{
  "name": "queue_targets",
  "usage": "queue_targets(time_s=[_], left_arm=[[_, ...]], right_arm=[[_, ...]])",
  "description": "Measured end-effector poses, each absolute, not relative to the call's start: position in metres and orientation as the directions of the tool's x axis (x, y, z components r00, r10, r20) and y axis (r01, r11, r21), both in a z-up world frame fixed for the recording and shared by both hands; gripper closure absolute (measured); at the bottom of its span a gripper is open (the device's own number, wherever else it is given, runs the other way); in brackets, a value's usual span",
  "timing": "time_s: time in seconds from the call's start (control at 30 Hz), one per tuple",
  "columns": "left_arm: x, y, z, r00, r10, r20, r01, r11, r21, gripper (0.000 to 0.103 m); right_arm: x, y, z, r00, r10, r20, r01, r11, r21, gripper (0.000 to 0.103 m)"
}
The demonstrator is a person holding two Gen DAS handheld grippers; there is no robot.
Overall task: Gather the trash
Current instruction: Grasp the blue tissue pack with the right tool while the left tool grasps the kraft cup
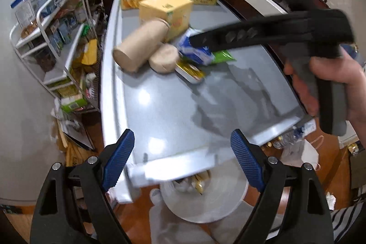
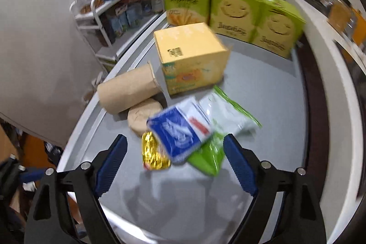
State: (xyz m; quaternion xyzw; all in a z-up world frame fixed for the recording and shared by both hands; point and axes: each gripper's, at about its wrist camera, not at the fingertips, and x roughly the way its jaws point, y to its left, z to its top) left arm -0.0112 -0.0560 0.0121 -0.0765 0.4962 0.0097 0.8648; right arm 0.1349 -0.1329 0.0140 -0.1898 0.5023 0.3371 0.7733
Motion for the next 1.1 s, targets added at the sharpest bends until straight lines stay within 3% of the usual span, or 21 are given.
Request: queue_targets(time_s=[0.1,0.23,0.33,0.7,0.83,1.0,1.1], left_arm=[[-0.001,-0.036,0.013,0.512,-0.05,-0.858,-0.111,0.986,-0.124,0.016],[0.017,-0.008,0.015,0.516,-0.038,-0.855,-0.11,0.988,-0.11,0.016],[0.044,0.015,0.016,0.51,-0.053,-0.858,-0.091,0.989,-0.115,0.016],[0.161,0.033,-0.023,0.356,-0.21,-0.911,0.083,0.978,-0.193,0.016],[0.172,0.027,-0.039,0.292,-0.344,-0.892,0.101,0.939,-0.329,0.016],[0.148,-0.001,-0.04,0.26,-0.426,-0.866,0.18,0.903,-0.39,0.016],[0.13,-0.01,-0.032,0.28,-0.448,-0.849,0.193,0.893,-0.408,0.016]], right_arm=[[0.147,-0.113,-0.003,0.254,0.287,-0.923,-0.739,0.674,0.006,0.019],[0.157,-0.102,-0.022,0.206,0.245,-0.947,-0.75,0.661,0.008,0.035],[0.162,-0.109,-0.024,0.182,0.249,-0.951,-0.739,0.673,0.035,0.04],[0.16,-0.173,-0.022,0.141,0.26,-0.955,-0.624,0.773,0.118,0.039],[0.155,-0.186,-0.023,0.142,0.259,-0.955,-0.609,0.784,0.122,0.039],[0.158,-0.206,-0.023,0.139,0.258,-0.956,-0.556,0.819,0.14,0.036],[0.158,-0.218,-0.019,0.136,0.28,-0.95,-0.53,0.831,0.169,0.021]])
